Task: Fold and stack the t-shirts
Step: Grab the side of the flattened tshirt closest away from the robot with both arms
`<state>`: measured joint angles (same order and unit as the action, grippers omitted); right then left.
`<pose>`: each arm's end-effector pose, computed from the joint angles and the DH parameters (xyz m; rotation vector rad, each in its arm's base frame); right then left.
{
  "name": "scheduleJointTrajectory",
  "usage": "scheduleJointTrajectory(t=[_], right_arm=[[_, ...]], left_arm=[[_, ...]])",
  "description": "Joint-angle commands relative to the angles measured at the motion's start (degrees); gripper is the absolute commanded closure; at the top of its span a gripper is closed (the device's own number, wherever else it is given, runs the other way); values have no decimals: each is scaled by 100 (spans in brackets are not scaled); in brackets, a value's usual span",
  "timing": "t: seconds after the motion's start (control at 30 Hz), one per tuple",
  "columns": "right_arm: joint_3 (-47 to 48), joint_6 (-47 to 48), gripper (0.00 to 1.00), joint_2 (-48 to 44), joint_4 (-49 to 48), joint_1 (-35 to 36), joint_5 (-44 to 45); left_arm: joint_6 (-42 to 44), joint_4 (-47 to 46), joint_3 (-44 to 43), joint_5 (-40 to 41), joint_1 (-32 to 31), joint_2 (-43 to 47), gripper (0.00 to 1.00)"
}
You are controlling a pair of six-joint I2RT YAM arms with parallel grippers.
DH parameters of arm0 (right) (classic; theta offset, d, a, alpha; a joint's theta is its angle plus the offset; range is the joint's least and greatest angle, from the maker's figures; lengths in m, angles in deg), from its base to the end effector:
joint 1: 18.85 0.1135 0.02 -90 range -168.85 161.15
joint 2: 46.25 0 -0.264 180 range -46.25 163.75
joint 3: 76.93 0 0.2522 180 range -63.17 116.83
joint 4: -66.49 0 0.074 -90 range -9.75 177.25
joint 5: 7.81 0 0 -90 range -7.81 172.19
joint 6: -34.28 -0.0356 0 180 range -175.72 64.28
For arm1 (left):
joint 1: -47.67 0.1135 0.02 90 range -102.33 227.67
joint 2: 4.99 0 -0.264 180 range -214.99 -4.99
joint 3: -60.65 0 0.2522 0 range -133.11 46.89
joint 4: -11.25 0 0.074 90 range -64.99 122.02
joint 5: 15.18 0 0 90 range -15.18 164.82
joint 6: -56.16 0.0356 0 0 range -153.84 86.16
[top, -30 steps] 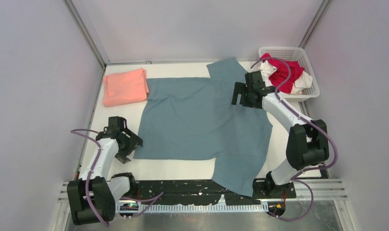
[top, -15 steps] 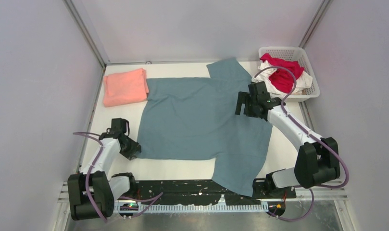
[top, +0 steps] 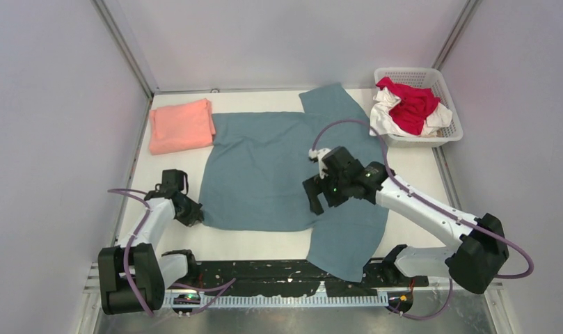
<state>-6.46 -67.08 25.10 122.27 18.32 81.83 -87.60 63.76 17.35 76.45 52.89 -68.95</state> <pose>0.1975 0.1500 0.2682 -0.5818 2.5284 0.3267 0.1710 0.0166 0.1568 -1.4127 2.4857 -0.1368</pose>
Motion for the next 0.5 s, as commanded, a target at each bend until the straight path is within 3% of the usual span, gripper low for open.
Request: scheduleJointTrajectory(t=[0.0,0.23,0.47], right_arm=[[-541,213,2,-263,1012,910,-1358],[-1385,-317,21,-228,1213,1931,-1856],[-1863,-1003,26,-102,1024,2767,-1802]], left_arm=[[125,-148,7,124,-53,-30,100],[208,-111,-95,159,-156,-12,100],[203,-42,-143,224,-183,82,100]])
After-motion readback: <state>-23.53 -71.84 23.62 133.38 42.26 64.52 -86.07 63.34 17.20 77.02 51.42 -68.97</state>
